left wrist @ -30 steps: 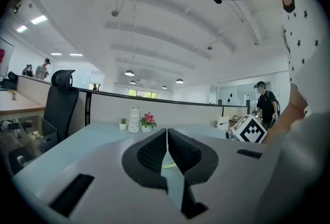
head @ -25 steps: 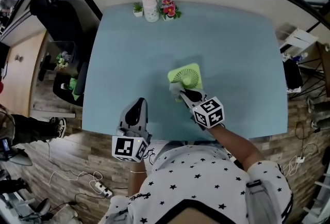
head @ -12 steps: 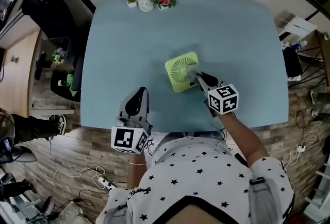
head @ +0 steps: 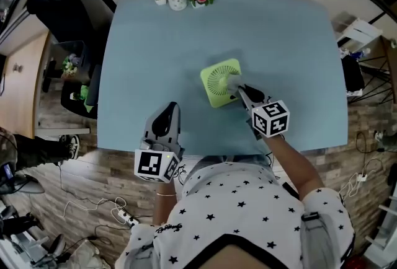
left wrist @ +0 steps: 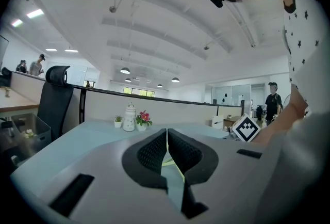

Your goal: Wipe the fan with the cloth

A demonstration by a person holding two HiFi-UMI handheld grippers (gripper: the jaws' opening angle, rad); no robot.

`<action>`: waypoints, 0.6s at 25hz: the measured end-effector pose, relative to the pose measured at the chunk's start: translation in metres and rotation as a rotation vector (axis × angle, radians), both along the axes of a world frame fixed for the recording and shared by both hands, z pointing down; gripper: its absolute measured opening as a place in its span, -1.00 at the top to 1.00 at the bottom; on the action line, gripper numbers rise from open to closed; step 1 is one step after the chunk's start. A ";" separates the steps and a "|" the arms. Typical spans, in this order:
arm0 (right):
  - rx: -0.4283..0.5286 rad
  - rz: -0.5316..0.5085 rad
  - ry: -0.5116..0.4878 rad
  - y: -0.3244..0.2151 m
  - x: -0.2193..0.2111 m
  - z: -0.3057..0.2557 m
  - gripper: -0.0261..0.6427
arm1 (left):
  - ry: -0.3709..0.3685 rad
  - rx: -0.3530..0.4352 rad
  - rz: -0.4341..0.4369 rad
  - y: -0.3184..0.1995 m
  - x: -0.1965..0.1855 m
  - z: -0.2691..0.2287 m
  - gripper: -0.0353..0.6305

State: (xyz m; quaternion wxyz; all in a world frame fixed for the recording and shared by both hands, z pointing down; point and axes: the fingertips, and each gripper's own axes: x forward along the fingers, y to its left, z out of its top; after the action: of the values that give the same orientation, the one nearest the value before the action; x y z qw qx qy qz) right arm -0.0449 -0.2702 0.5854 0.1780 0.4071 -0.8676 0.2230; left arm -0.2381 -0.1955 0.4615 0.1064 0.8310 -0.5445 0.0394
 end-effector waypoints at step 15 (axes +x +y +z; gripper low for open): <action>-0.098 -0.230 0.007 0.055 -0.076 0.033 0.82 | -0.002 -0.004 -0.006 0.004 -0.005 0.001 0.80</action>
State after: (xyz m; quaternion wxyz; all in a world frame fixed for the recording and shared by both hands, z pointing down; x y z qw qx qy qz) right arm -0.1206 -0.2151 0.6182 0.2252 0.2963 -0.8961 0.2420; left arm -0.2427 -0.1911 0.4627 0.1079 0.8293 -0.5468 0.0409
